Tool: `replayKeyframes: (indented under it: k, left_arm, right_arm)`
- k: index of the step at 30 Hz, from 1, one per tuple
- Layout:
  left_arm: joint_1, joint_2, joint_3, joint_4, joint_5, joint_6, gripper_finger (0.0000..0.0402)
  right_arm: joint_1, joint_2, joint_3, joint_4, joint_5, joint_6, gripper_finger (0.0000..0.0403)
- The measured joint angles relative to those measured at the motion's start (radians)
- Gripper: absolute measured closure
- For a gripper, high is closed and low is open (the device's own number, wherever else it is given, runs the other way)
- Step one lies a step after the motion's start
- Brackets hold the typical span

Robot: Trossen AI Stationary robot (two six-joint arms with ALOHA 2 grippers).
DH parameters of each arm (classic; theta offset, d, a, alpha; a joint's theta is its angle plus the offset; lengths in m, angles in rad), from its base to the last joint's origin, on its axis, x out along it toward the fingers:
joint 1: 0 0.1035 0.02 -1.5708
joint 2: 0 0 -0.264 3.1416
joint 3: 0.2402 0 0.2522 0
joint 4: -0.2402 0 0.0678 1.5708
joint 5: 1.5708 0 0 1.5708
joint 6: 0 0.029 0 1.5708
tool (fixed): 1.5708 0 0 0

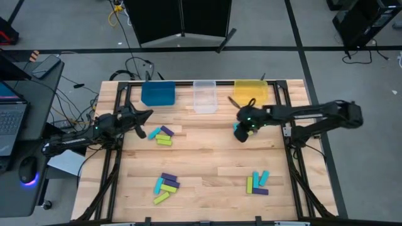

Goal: Sort blocks
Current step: Put the blue block into the transparent bin

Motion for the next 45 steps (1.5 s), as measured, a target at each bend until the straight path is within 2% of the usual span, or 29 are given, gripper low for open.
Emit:
replayKeyframes:
  k: [7,21,31,36,41,45]
  left_arm:
    - [0.000,0.000,0.000,-0.006,0.012,-0.052,0.0385]
    - [0.000,0.000,0.000,-0.022,0.012,-0.069,0.0385]
    - [0.000,0.000,0.000,-0.025,0.011,-0.066,0.0385]
    - [0.000,0.000,0.000,-0.025,0.005,-0.065,0.0385]
    - [0.000,0.000,0.000,-0.032,0.004,-0.068,0.0385]
    - [0.000,0.001,0.000,-0.049,0.004,-0.099,0.0385]
  right_arm:
    - [-0.003,0.154,0.056,-0.026,0.070,0.017,0.0394]
    - [-0.008,0.317,0.097,-0.064,0.113,0.020,0.0394]
    - [0.011,0.278,0.091,0.002,0.047,-0.035,0.0394]
    - [0.030,0.245,0.158,-0.073,0.038,-0.034,0.0378]
    - [0.068,0.241,0.272,-0.200,0.037,0.088,0.0346]
    - [0.093,0.243,0.275,-0.214,0.037,0.214,0.0313]
